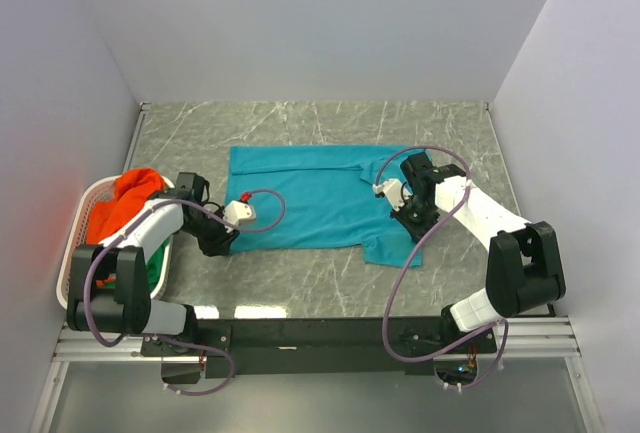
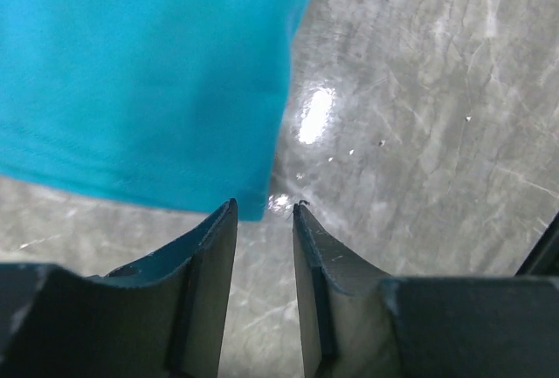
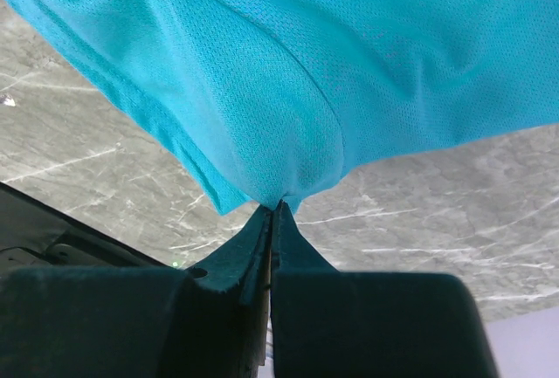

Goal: Fold and stack the t-shirts
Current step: Fold the tshirt

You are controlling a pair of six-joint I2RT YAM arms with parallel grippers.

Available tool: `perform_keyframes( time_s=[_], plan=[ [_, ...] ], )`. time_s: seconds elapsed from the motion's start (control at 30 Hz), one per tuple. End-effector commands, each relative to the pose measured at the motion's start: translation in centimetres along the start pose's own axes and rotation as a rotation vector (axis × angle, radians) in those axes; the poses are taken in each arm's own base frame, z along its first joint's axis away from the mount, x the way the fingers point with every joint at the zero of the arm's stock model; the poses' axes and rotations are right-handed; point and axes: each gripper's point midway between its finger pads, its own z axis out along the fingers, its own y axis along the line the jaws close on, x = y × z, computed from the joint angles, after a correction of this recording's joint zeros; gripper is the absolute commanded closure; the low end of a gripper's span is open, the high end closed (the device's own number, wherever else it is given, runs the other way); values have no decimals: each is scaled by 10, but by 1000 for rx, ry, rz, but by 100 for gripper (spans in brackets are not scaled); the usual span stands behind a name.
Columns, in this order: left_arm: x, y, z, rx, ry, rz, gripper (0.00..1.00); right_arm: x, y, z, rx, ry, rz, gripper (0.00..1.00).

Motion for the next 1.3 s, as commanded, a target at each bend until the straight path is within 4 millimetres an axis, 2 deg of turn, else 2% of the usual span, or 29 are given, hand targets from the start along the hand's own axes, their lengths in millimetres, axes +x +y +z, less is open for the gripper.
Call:
perform_keyframes(
  time_s=[0.0, 0.3, 0.37, 0.4, 0.47, 0.6, 0.67, 0.8, 0.97, 1.13, 1.27],
  plan=[
    [-7, 6, 7, -52, -14, 33, 62, -7, -3, -5, -2, -13, -1, 100],
    [12, 0, 27, -35, 63, 54, 64, -5, -4, -1, 1, 3, 3, 100],
    [18, -3, 27, -26, 83, 55, 71, -4, -4, -2, 2, 4, 3, 100],
    [19, -3, 27, -23, 89, 53, 82, -5, -4, -2, 5, -2, 5, 100],
    [18, -4, 25, -20, 92, 53, 92, -5, -3, -4, 4, -6, 7, 100],
    [8, 2, 15, -31, 70, 37, 99, -10, -6, -9, 13, -17, 10, 100],
    [4, 4, 11, -14, 54, 18, 99, -14, -11, -13, 23, -29, 13, 100],
    [-8, 19, -4, -20, 17, -16, 100, -16, -19, -15, 29, -33, 23, 100],
    [-11, 20, -9, 1, 3, -5, 100, -21, -26, -18, 31, -41, 35, 100],
    [-25, 22, -17, 27, -20, -11, 100, -32, -33, -28, 42, -70, 33, 100],
    [-37, 38, -24, 7, -29, -33, 100, -44, -45, -35, 62, -91, 40, 100]
  ],
)
